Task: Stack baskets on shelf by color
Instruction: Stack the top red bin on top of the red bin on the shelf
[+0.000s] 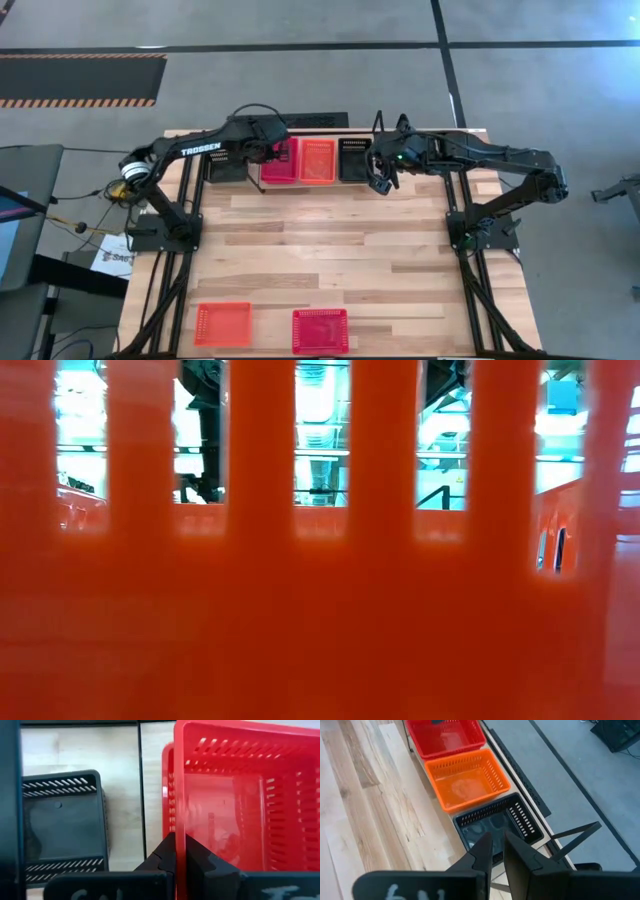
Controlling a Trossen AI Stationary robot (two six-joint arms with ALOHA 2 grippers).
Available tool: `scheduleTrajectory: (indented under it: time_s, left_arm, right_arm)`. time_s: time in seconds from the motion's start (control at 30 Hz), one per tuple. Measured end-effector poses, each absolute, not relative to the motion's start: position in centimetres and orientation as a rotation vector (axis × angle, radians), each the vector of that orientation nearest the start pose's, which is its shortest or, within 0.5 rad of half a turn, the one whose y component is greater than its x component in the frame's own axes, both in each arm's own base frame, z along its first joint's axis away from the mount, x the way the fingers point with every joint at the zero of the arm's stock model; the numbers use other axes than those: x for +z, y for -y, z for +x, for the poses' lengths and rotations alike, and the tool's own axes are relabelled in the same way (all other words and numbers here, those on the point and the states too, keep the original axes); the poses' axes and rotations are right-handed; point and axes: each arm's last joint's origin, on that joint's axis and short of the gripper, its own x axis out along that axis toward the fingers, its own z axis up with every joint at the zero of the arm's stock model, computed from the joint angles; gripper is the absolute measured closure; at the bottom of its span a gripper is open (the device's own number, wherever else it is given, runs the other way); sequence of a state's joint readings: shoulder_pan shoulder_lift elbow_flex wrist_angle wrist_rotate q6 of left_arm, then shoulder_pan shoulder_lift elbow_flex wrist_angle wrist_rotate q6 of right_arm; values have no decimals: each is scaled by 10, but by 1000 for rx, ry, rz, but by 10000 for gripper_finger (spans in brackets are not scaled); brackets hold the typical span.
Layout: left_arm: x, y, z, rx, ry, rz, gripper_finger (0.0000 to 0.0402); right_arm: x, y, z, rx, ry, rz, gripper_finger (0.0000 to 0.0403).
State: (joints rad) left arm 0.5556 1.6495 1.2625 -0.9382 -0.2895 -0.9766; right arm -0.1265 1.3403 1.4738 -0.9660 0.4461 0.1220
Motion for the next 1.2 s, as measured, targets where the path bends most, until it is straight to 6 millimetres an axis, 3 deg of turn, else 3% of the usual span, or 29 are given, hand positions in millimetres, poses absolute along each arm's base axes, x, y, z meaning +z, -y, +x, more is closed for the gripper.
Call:
scheduleTrajectory:
  time_s: [0.43, 0.9, 1.1, 1.2]
  left_arm:
    - [244, -177, 268, 1314, -916, -894, 395]
    - [247, -176, 269, 1231, -958, -906, 265]
    - [250, -176, 268, 1211, -951, -930, 252]
    - [262, -176, 267, 1207, -932, -926, 253]
  right_arm:
    - [382, 45, 253, -583, -814, -35, 337]
    - [382, 45, 253, -577, -822, -48, 337]
    - [382, 45, 253, -574, -828, -48, 337]
    - [382, 45, 252, -573, -831, -49, 337]
